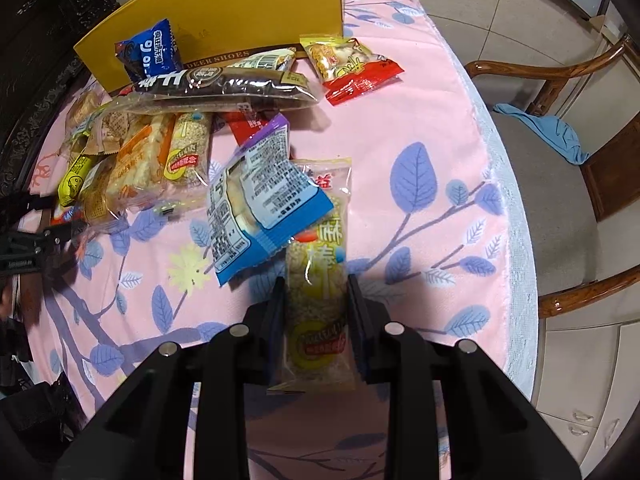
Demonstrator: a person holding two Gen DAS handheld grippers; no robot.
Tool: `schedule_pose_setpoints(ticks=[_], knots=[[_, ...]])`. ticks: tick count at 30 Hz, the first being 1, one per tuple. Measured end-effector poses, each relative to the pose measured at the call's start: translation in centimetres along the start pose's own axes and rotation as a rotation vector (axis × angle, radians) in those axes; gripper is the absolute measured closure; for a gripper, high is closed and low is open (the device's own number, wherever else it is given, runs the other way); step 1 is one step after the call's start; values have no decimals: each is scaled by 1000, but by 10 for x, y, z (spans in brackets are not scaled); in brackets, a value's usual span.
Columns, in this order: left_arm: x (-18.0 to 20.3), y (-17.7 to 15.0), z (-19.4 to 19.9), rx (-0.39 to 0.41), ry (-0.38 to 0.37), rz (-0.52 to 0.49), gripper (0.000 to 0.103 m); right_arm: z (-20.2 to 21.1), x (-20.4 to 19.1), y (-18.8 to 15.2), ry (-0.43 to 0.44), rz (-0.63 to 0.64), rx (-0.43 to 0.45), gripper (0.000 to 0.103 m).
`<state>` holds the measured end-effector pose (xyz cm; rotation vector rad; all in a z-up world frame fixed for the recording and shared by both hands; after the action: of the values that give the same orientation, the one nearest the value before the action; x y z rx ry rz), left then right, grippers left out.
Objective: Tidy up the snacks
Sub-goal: 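Grasp the red biscuit pack with the left tool while the right tool grasps a sesame bar, then carry both snacks over the yellow box and open both tools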
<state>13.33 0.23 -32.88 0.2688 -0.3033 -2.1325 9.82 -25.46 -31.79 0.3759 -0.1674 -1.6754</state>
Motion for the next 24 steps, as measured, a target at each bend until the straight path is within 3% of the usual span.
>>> schedule_pose_setpoints(ticks=[1,2,9,17,24], knots=[[5,-2,4,12,6,8,55,0,0,0,-1,-3,-3,73],[10,-4,5,16,16,30,58,0,-1,1,-4,-5,-3,73],[17,-12,12,54,65,112,59,-1,-4,1,-32,2,17,73],[26,-38,33,51,30,208,61,33,-11,-4,7,-7,86,74],[20,-34,98,194,16,249,61,76,-36,-5,72,27,147,74]])
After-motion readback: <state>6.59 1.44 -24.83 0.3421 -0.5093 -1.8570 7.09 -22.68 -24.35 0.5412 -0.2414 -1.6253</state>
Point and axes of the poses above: each gripper's, at about its wrist camera, not at the fingertips, and z roughly against the way its jaws point, x to its right, y to its top, the point moved 7 cm from there along -z, roughly the way its jaws point, and after that the axes turned 12 degrees about -z, right-handed, at the moved point
